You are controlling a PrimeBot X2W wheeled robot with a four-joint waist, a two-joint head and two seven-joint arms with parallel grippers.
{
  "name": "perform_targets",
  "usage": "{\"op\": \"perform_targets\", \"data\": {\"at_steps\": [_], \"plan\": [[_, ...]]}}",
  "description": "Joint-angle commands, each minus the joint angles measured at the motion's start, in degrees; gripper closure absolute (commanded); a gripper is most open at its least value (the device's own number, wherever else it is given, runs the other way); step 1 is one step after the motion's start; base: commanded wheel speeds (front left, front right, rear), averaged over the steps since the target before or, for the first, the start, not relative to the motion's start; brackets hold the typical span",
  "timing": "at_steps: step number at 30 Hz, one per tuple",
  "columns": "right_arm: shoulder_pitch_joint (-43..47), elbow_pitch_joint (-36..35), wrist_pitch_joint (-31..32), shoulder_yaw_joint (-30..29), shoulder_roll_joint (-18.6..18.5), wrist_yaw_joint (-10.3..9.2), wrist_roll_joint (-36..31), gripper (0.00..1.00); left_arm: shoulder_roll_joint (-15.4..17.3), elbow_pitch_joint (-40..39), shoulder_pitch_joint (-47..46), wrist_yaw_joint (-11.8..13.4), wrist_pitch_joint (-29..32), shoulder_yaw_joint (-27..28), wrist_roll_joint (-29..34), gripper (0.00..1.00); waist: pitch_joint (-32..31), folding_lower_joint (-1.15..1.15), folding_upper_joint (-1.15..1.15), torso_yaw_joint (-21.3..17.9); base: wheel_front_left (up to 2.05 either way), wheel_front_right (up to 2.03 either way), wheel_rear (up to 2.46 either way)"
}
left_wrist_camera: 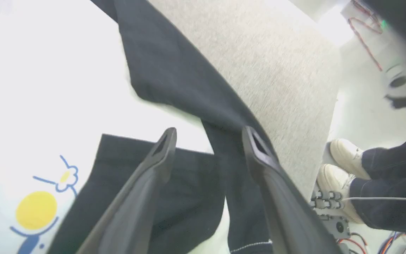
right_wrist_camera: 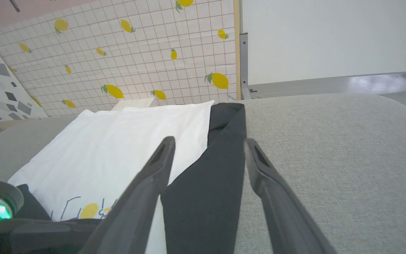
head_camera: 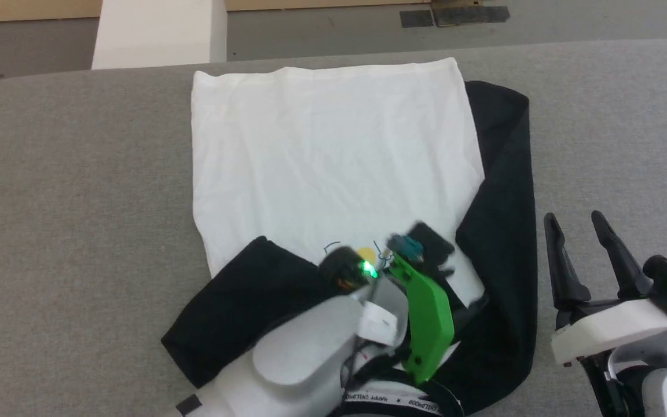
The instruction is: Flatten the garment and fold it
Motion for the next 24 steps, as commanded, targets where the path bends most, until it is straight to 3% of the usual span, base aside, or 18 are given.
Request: {"op": "perform_targets", "data": {"at_steps": [1,4,9,13,18,24], "plan": [[-1.5,0.1,0.7,0.1,0.1,-0.09,-1.3,0.0,0.9,-1.5,0.4,0.3,-3.6,2.6,-1.0,0.0,-0.3,0.0,0.0,1.2,0.0,0.0,0.0],[-3.8,0.3,1.6,-0.2,-0.1,-0.09,-2.8,0.0,4.1,-4.3,1.7,2.5,-11.7,8.6,-1.6,0.0,-0.2,0.0,0.0,2.6,0.0,0.0,0.0],[-9.8,2.2,3.9,-1.9,-0.7,-0.09,-4.1,0.0,12.5,-6.6,5.6,8.1,-24.5,17.9,-0.5,0.0,1.6,0.0,0.0,5.0,0.0,0.0,0.0],[-16.6,5.7,6.3,-3.3,-2.2,-0.09,-3.6,0.0,17.8,-7.0,8.5,11.8,-29.9,24.3,1.4,0.0,4.2,0.0,0.0,7.2,0.0,0.0,0.0],[-26.1,13.2,12.2,-6.8,-5.5,-0.09,-6.0,0.0,18.8,-12.7,12.6,14.0,-30.8,36.8,4.5,0.0,8.3,0.0,0.0,9.6,0.0,0.0,0.0],[-36.8,22.9,20.9,-12.9,-7.0,-0.09,-10.2,0.0,15.2,-20.0,19.7,12.3,-30.8,50.2,11.6,0.0,12.7,0.0,0.0,12.0,0.0,0.0,0.0]]}}
